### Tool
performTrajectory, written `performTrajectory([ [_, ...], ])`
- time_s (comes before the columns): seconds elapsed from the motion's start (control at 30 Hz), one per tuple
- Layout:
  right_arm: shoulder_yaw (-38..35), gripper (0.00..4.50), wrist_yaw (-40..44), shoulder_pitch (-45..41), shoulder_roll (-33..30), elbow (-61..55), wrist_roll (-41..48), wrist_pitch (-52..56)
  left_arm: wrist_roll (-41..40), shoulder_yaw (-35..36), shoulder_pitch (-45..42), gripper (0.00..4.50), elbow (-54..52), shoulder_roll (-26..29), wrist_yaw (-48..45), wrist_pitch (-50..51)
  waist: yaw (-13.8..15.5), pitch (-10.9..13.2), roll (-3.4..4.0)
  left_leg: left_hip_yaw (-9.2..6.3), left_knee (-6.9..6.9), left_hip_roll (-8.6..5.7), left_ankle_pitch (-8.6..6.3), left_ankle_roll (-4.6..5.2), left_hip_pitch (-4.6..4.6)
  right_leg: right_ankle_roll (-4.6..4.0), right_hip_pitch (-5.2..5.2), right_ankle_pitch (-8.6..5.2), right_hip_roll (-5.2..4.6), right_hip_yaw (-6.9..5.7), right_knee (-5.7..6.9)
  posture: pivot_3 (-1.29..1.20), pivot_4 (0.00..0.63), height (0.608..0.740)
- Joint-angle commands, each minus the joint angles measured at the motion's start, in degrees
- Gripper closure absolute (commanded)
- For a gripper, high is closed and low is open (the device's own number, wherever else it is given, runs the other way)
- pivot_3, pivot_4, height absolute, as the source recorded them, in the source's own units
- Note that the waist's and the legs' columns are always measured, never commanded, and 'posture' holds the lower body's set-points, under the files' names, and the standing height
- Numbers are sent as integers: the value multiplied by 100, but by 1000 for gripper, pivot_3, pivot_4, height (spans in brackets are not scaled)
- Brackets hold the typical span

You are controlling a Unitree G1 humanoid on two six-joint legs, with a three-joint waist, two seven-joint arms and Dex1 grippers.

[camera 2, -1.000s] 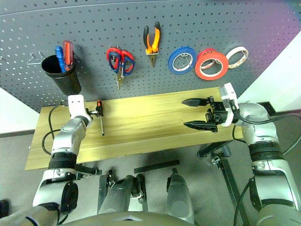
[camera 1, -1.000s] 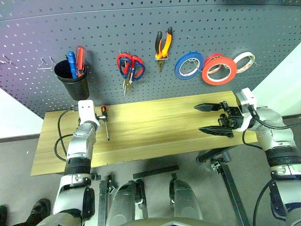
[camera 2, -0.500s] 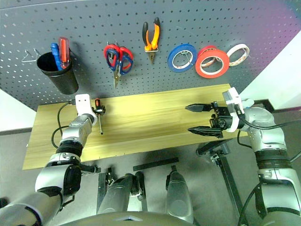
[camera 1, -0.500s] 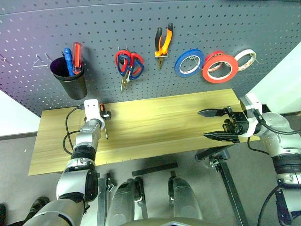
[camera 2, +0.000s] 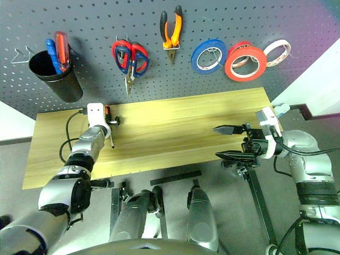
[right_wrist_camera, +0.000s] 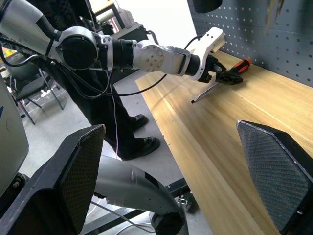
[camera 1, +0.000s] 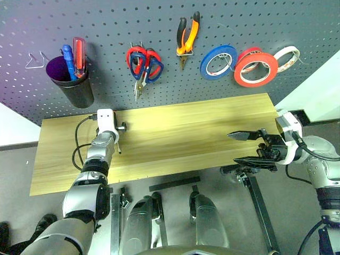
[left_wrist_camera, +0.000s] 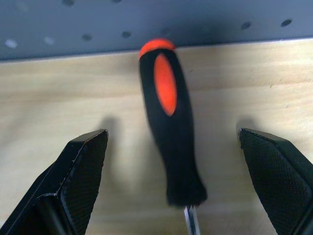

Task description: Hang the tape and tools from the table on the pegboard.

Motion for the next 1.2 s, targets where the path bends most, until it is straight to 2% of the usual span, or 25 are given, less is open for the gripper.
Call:
performTrajectory([
  [0.03, -264, 0, 1, 125, -149, -275, 116, 84, 50, -35, -84, 19, 182, 47, 1, -238, -4, 2, -1, 7, -15, -2, 1, -2, 3, 0, -2, 0, -5, -1, -6, -341, 371, 740],
  [0.07, -284, 0, -6, 144, -157, -290, 111, 96, 18, -25, -99, 19, 227, 37, -77, -262, -8, 3, -2, 14, -25, -3, 3, -5, 8, 0, -3, 0, -10, -3, -9, -344, 372, 740],
  [0.17, -343, 0, -6, 196, -166, -331, 110, 133, 56, -38, -124, 634, 370, 51, -2, -356, -25, 6, -2, 39, -48, -3, 14, -23, 11, 0, -1, 0, -24, -11, -11, -350, 372, 740],
  [0.43, -395, 0, 8, 164, -154, -228, 51, 119, -108, 101, -102, 3359, 404, 49, 32, -376, -165, 14, -12, 108, -52, -6, -8, 13, 22, 11, -9, 28, -106, -102, -17, -346, 361, 740],
  [0.47, -387, 0, 10, 147, -149, -212, 42, 114, -118, 95, -60, 3530, 365, 28, -7, -367, -171, 14, -12, 113, -52, -6, -10, 16, 22, 13, -10, 30, -111, -106, -17, -345, 360, 740],
  [0.7, -305, 0, 50, -24, -93, -103, -16, 62, -243, -7, 455, 3533, -311, -190, -241, 301, -166, 14, -10, 122, -52, -7, -11, 16, 25, 13, -14, 33, -117, -110, -16, -333, 348, 740],
  [0.8, -283, 0, 72, -102, -73, -21, -33, 45, -373, -29, 921, 3533, -1221, -314, -242, 1105, -159, 13, -9, 124, -52, -8, -12, 18, 30, 13, -10, 33, -121, -114, -16, -324, 345, 740],
  [1.03, -221, 0, 218, -204, -87, 104, 99, -63, -538, -106, 2467, 3533, -4231, -601, 73, 3023, -168, 8, 0, 128, -54, -8, -14, 18, 42, 14, -5, 34, -123, -114, -13, -300, 332, 740],
  [1.2, -81, 0, 218, -361, -20, 343, 102, -200, -611, -222, 3111, 3533, -5522, -757, 134, 3866, -143, 7, 2, 129, -52, -8, -25, 36, 45, 14, -6, 41, -123, -114, -12, -281, 319, 740],
])
